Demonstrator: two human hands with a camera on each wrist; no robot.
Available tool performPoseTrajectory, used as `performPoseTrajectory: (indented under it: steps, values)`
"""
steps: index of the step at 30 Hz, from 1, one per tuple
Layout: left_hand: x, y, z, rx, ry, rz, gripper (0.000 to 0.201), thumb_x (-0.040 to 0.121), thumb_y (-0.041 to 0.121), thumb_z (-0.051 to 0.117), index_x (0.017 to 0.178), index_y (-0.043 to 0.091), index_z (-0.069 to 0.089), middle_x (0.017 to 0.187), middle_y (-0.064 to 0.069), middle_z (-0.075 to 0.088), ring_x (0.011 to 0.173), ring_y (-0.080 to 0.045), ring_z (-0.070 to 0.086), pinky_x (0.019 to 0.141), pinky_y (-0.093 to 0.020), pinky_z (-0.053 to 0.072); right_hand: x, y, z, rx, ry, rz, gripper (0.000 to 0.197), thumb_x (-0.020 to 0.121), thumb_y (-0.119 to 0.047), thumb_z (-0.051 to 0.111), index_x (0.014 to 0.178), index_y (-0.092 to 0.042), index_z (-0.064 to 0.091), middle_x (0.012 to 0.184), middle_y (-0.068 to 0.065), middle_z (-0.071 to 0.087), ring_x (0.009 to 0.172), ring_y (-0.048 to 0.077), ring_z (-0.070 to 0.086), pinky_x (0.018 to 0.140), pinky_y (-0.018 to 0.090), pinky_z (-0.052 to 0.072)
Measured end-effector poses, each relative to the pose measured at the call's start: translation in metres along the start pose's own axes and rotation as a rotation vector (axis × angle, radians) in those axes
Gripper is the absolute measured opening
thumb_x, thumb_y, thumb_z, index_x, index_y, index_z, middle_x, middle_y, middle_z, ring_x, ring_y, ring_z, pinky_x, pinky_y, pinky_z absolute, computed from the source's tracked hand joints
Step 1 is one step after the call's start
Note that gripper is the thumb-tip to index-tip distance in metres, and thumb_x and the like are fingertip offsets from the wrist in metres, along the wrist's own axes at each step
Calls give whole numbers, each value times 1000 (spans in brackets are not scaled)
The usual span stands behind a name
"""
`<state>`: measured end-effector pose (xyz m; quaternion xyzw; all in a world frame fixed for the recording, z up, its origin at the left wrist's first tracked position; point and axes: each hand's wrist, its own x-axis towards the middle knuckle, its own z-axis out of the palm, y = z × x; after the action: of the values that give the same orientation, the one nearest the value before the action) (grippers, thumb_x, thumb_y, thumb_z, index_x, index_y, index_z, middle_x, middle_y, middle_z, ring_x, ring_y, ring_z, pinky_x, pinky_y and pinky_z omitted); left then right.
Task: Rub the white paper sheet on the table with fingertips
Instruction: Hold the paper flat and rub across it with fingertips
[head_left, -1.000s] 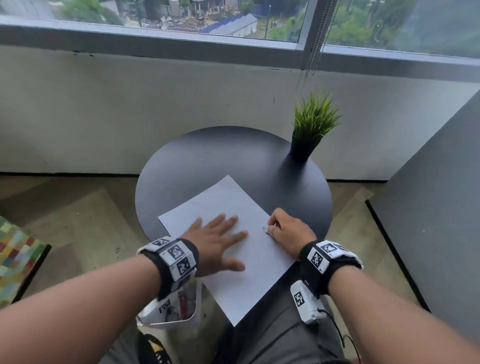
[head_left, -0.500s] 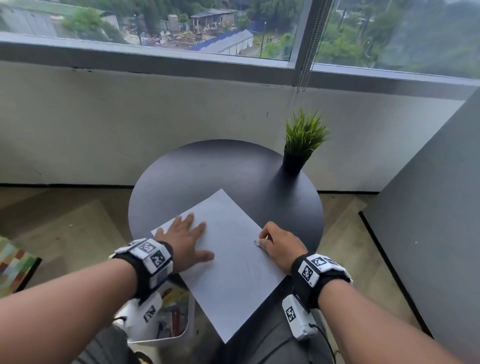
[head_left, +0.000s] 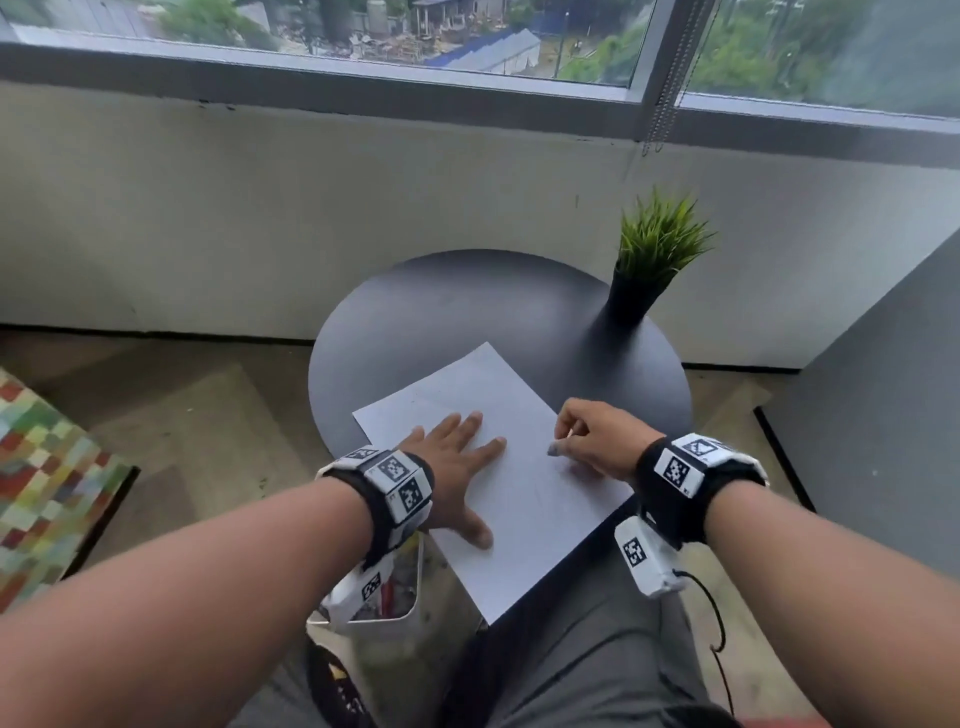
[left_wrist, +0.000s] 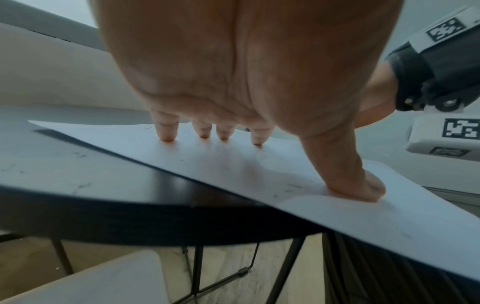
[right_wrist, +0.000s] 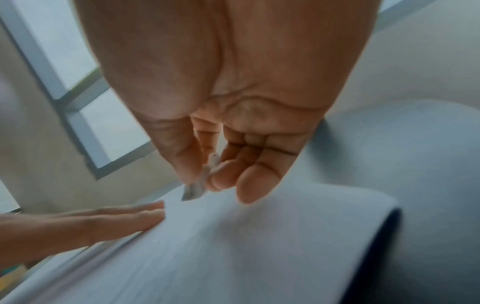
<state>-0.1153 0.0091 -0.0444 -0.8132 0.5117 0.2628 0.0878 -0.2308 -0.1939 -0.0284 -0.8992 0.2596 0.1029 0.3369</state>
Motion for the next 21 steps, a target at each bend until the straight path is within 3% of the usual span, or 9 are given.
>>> performPoseTrajectory:
  steps: [4, 7, 10, 12, 14, 16, 21]
  values:
    - [4, 0, -5, 23, -36, -20, 129, 65, 75, 73, 156, 38, -12, 164, -3, -23, 152, -25, -16, 121, -56, 6, -7, -14, 9, -11, -24, -78, 16, 84, -27, 69, 80, -15, 59, 72, 2, 64, 57, 12, 60, 53, 27, 53]
    - [8, 1, -10, 56, -53, -38, 133, 62, 73, 76, 156, 39, -11, 164, -2, -20, 152, -27, -13, 119, -61, 12, -6, -10, 17, -84, -17, -67, 18, 84, -28, 67, 94, -20, 55, 83, -2, 65, 68, 15, 62, 68, 31, 52]
    - [10, 4, -10, 49, -27, -61, 128, 61, 80, 70, 156, 41, -7, 165, -3, -14, 152, -29, -9, 117, -63, 16, -5, -10, 25, -156, 52, -6, 13, 88, -31, 62, 96, -23, 56, 91, -2, 64, 79, 18, 60, 67, 28, 46]
    - [11, 8, -6, 70, 2, -68, 127, 60, 84, 67, 155, 42, -6, 165, -6, -10, 151, -32, -4, 114, -64, 22, -11, -18, 37, -248, 37, -89, 9, 90, -30, 59, 91, -22, 55, 89, -2, 63, 80, 19, 56, 67, 28, 40]
    - [12, 10, -3, 97, 21, -68, 128, 59, 84, 68, 155, 42, -5, 164, -8, -6, 149, -35, 0, 111, -65, 26, -25, -28, 53, -337, -64, -271, 6, 90, -26, 57, 89, -20, 56, 86, -4, 63, 78, 16, 51, 68, 26, 36]
    - [12, 11, -5, 110, 26, -61, 128, 60, 82, 69, 156, 41, -5, 164, -9, -4, 148, -36, 3, 109, -63, 28, -30, -30, 54, -380, -145, -348, 6, 89, -24, 58, 90, -18, 59, 84, -4, 64, 76, 14, 50, 68, 26, 37]
    - [13, 11, -5, 115, 24, -58, 129, 60, 82, 70, 156, 42, -7, 164, -10, -6, 148, -37, 3, 108, -62, 28, -5, -11, 26, -332, 97, -48, 9, 87, -28, 57, 88, -21, 54, 88, 2, 63, 83, 25, 59, 70, 33, 47]
